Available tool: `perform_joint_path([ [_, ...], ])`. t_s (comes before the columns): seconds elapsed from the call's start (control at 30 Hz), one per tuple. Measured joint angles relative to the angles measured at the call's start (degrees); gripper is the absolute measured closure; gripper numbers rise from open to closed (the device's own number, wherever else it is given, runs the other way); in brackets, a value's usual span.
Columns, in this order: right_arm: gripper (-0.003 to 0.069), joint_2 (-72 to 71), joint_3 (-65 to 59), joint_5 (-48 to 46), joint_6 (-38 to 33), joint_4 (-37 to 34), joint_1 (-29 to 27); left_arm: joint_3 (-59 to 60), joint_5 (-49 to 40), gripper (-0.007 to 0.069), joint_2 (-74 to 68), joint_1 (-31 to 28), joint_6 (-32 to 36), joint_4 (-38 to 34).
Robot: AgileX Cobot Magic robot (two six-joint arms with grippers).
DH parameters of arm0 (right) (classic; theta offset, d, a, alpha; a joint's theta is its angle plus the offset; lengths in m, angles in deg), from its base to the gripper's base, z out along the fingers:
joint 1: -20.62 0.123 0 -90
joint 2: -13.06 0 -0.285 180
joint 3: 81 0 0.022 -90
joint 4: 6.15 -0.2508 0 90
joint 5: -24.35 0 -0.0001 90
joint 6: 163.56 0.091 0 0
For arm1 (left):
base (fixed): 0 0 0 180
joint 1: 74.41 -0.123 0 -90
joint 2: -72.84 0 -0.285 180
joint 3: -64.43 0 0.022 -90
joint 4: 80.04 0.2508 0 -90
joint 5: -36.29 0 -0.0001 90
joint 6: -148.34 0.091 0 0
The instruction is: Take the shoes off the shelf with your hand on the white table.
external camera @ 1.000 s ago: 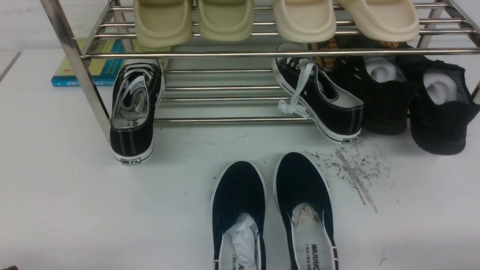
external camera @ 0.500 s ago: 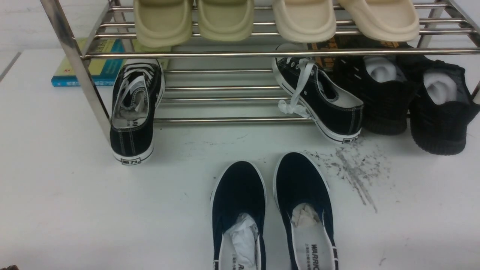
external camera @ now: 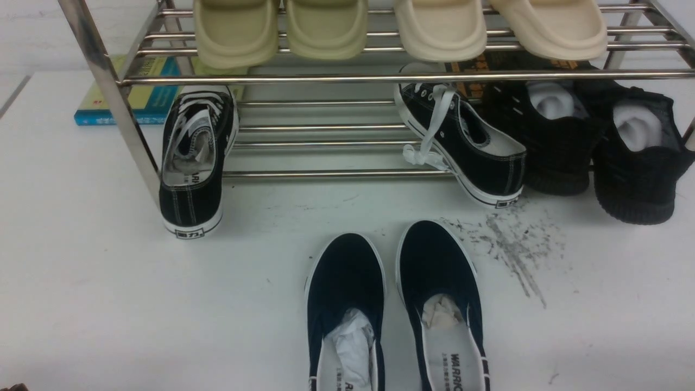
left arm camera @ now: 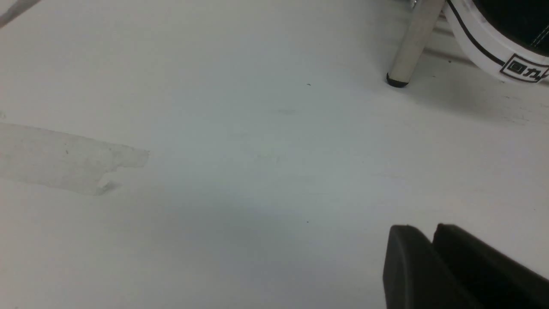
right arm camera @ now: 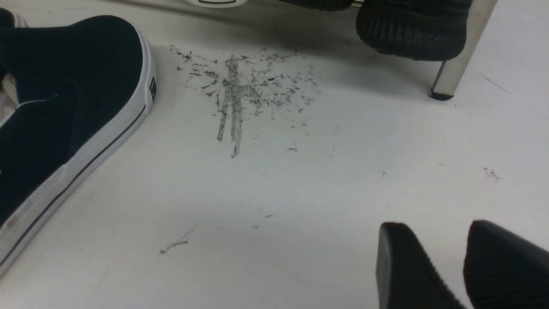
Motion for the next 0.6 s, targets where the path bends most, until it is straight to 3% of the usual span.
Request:
perform_joint_path([
  [0.6, 0.0419, 0.0, 0.0, 0.0, 0.0, 0.0, 0.0, 0.0, 0.06, 0.0499, 0.0, 0.0, 0.0, 0.0],
])
